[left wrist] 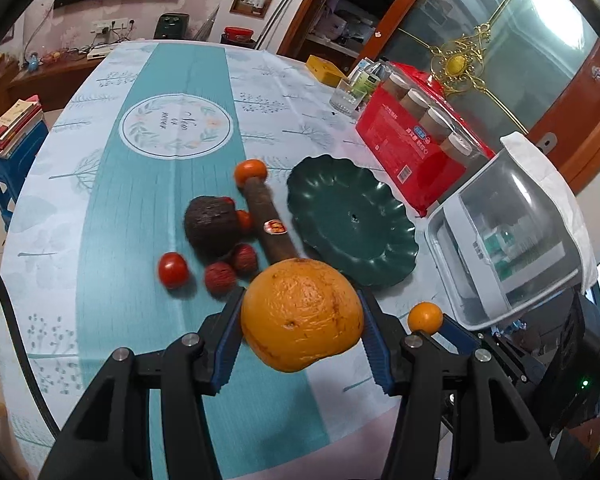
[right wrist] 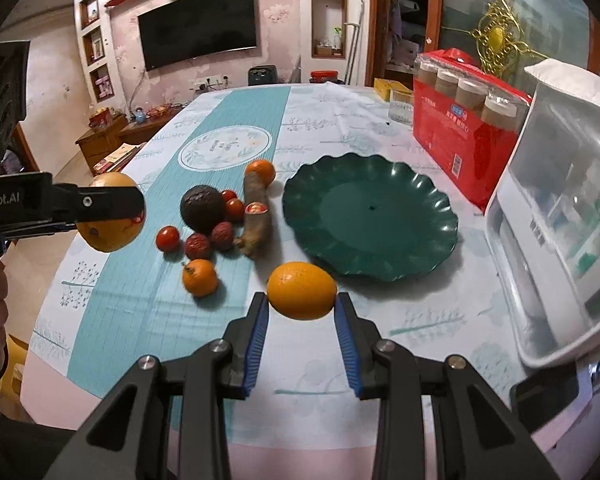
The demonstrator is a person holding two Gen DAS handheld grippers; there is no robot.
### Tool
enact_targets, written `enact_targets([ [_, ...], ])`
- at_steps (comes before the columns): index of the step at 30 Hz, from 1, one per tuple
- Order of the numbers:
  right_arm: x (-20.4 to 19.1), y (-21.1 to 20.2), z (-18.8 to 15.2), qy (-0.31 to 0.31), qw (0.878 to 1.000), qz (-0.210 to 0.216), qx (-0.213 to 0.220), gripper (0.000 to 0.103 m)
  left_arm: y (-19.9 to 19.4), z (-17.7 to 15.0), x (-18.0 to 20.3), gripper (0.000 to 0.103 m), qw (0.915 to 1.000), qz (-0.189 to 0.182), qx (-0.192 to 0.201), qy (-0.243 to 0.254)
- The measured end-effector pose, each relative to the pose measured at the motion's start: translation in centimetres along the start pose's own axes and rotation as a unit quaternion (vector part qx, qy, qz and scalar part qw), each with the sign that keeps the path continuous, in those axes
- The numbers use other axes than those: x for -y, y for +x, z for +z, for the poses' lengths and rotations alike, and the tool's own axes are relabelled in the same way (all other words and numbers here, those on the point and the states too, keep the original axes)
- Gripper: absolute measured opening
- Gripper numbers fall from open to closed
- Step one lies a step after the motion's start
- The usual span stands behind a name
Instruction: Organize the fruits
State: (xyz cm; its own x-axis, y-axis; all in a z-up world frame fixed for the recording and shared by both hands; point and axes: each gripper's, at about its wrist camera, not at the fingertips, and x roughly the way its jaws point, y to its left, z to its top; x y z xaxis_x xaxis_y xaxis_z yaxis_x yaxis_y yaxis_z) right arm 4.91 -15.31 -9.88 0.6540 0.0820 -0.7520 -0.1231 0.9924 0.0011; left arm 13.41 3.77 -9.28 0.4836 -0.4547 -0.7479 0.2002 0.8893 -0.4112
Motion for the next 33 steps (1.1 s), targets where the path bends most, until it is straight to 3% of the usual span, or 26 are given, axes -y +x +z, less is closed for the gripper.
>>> enact_targets([
  [9,5.5,1.8,2.5,-0.046,0.998,0.035,0.002,0.034,3.2,1.4,4.4,0.053,0.9986,0.032,0.027,-0.032],
  [17,9.9,5.0,3.4,-0.062,0.996,0.055,-0.017,0.034,7.7,2.1,7.1,0.053,0.9967,0.052,0.022,-0.059],
  [25,12.8,8.0,3.3,-0.053,0.996,0.061,-0.032,0.034,12.9,2.5,9.1,0.053,0.9959,0.067,-0.008,-0.061],
  [28,12.9,8.7,3.1,-0.065,0.996,0.055,-0.018,0.034,14.9,2.6,9.5,0.053,0.9953,0.075,-0.023,-0.057],
  [33,13.0,10.7,2.9,-0.053,0.995,0.071,-0.038,0.034,17.6,2.4,9.6,0.053,0.9939,0.082,-0.049,-0.054],
])
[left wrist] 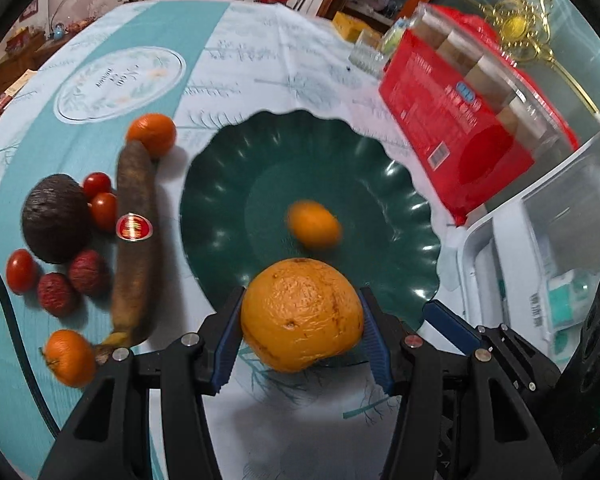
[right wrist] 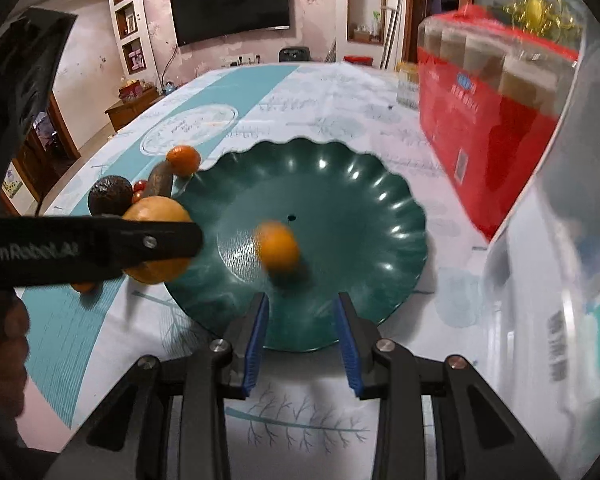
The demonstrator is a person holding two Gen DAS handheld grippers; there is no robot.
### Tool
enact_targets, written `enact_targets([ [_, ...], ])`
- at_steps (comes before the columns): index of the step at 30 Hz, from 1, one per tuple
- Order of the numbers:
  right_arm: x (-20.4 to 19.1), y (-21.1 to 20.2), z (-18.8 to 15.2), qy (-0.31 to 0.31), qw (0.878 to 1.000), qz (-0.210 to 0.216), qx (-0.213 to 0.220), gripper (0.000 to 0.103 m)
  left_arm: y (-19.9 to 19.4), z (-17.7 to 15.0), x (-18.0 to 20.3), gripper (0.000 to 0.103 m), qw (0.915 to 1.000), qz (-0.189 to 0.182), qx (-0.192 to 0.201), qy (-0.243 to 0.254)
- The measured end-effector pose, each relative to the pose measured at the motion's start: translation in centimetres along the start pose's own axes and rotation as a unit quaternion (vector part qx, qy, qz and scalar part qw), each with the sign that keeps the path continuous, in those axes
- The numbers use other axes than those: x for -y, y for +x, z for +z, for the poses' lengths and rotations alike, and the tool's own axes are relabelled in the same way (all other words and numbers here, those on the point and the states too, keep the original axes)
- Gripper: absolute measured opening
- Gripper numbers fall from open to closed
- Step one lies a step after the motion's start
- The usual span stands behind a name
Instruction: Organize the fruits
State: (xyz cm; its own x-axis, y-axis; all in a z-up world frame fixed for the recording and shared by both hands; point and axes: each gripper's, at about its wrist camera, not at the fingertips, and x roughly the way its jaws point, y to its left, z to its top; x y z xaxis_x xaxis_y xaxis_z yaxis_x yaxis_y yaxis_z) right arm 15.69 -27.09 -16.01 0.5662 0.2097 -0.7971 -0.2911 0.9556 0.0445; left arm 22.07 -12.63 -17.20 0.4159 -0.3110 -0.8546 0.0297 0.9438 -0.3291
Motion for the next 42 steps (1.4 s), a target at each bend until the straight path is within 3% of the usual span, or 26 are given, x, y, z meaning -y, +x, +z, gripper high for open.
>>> enact_targets([
  [7,0.8,1.2,0.1,0.006,1.0,0.008,-0.013,0.034,1.0,0.3,-0.1,0.054,0.9998,0.021,-0.001,-0.001],
  [12,0.7,1.2,0.0,0.007,1.0,0.016,-0.015,0.034,0.0,0.5,-0.8,0.07,0.9995,0.024,0.021,-0.009],
  [30,-2.1,-1.9,-0.4,-0.008,1.0,0.02,-0.01,0.034,-5.8,-1.5,-3.4,0.07,0.9972,0.006,0.053,-0.053],
  [42,-6.9,-3.4,-2.2,-0.009,0.999,0.02,-0.023,0.034,-9.8,-4.8,-8.8,0.07,0.9957,0.006,0.058,-0.072],
])
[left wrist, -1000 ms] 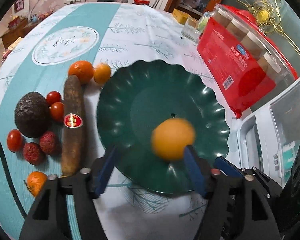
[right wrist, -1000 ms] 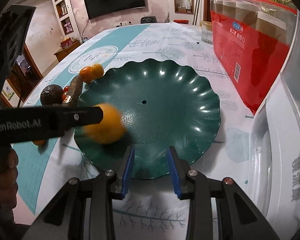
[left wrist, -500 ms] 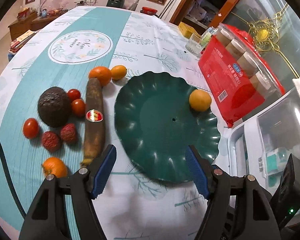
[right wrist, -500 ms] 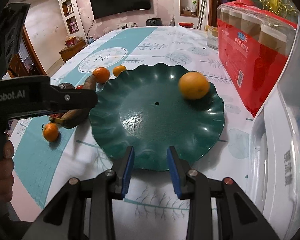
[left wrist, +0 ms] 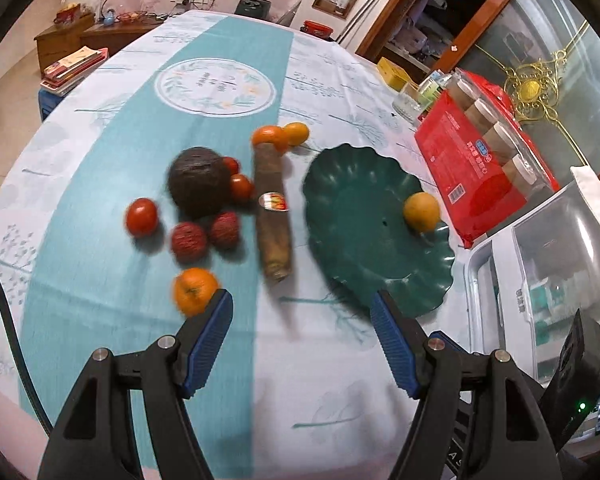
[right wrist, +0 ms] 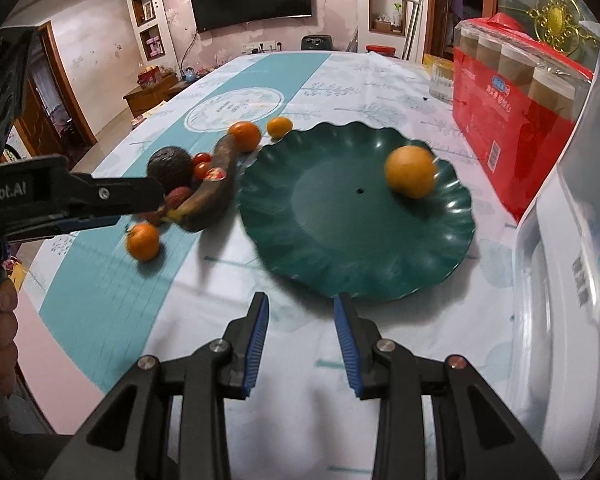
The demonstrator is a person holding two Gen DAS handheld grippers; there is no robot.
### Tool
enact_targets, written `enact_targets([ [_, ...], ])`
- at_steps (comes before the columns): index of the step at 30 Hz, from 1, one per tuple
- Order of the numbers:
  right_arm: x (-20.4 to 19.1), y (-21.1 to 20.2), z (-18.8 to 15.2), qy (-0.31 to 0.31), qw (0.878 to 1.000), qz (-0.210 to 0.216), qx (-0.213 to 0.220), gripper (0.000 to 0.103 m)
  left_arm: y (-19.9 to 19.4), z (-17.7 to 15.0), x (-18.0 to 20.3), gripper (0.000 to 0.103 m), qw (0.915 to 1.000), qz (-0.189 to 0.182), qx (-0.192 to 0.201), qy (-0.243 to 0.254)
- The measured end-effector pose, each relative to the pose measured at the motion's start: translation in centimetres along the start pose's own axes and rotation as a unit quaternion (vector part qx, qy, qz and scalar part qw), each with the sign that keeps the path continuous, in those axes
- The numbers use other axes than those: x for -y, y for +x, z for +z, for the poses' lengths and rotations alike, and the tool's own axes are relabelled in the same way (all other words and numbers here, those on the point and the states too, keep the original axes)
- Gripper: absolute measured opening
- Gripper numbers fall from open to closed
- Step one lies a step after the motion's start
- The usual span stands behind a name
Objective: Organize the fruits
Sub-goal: 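Withdraw both tools from the plate back toward the fruit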
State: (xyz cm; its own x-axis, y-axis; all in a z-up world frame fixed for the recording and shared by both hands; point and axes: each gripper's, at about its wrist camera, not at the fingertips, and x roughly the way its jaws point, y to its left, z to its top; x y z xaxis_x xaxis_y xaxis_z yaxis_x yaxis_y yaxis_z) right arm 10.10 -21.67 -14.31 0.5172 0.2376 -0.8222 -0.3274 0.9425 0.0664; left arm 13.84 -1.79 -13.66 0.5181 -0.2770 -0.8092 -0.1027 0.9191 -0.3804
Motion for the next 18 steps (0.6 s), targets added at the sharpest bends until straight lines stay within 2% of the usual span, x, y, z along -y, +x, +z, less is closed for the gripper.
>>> enact_targets([
  [10,-4.7,-0.7,-1.1,0.054,0.998,-0.009,-0.012,0.034,-3.2,-0.5,-5.8,0.07,0.9995,0.009,-0.023,0.017],
  [18,-9.2,-0.8,-1.9,0.098,0.995,-0.013,-0.013,0.035,-4.7,0.3,-9.1,0.07,0.9954,0.008,-0.052,0.08],
])
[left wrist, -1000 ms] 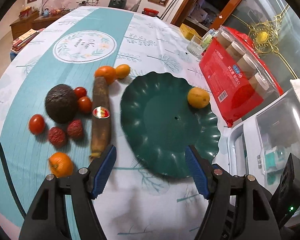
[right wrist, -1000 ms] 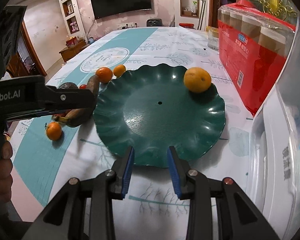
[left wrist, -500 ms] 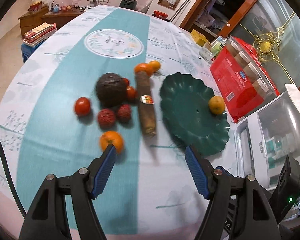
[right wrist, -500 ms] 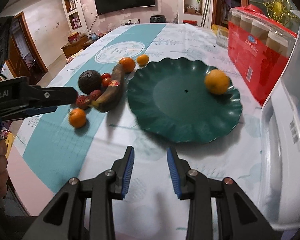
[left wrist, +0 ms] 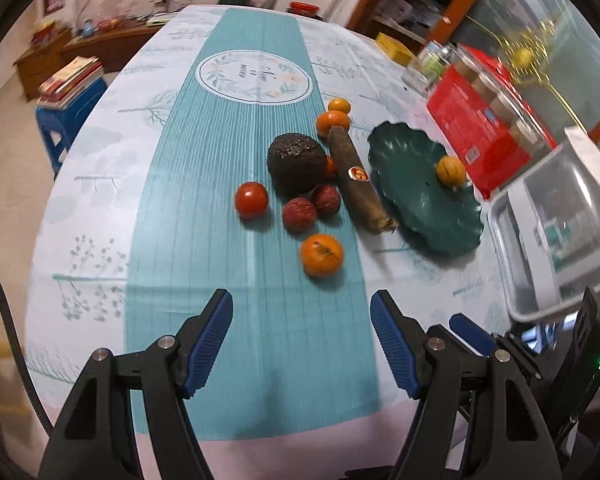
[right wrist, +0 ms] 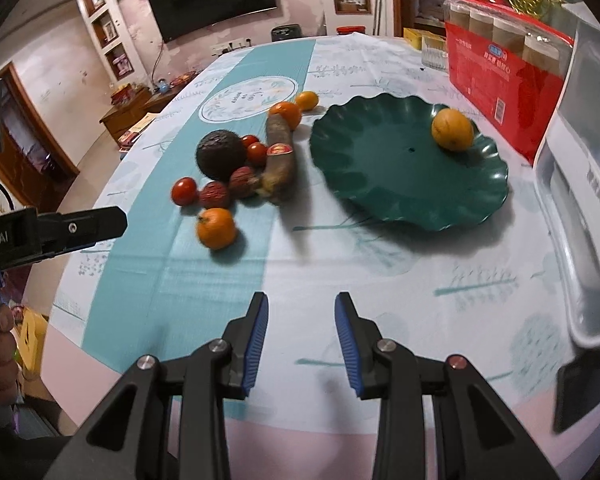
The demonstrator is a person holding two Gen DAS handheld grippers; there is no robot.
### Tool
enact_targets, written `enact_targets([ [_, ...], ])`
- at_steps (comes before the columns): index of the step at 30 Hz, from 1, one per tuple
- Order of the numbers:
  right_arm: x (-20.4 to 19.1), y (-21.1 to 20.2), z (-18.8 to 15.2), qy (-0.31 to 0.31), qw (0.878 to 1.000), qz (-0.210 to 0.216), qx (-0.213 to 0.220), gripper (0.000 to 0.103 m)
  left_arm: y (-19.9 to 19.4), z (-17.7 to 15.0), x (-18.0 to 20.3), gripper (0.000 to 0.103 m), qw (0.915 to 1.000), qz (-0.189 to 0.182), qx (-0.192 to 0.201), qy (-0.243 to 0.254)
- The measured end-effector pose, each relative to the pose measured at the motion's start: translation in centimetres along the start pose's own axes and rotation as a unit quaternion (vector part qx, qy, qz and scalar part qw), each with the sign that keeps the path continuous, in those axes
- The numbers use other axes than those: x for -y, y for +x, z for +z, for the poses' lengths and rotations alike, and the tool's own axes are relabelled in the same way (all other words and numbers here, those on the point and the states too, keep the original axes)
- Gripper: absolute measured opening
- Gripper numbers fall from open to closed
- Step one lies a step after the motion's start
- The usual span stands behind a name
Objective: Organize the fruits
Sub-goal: 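Withdraw both tools from the plate back toward the fruit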
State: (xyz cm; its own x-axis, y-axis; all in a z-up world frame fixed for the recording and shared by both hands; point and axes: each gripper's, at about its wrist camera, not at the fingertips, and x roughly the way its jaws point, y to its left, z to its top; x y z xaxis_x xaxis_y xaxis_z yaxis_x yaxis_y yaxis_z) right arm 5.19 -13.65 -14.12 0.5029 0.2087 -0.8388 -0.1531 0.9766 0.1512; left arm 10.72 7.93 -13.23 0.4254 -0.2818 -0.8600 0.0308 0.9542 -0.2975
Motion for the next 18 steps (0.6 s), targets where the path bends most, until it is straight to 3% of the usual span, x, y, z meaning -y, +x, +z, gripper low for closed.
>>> enact_targets([
  [10,-4.8,1.1,-0.7,0.03,1.0,-0.001,-0.007,0.041,-0.4,1.4,-3.4,0.07,0.9973,0.003,-0.035,0.064],
  [18,-6.9,3.1,0.3,0.026,0.999,0.002,-0.028,0.047,2.1,3.8,-4.9,0.074,0.9926,0.016,-0.083,0.087],
])
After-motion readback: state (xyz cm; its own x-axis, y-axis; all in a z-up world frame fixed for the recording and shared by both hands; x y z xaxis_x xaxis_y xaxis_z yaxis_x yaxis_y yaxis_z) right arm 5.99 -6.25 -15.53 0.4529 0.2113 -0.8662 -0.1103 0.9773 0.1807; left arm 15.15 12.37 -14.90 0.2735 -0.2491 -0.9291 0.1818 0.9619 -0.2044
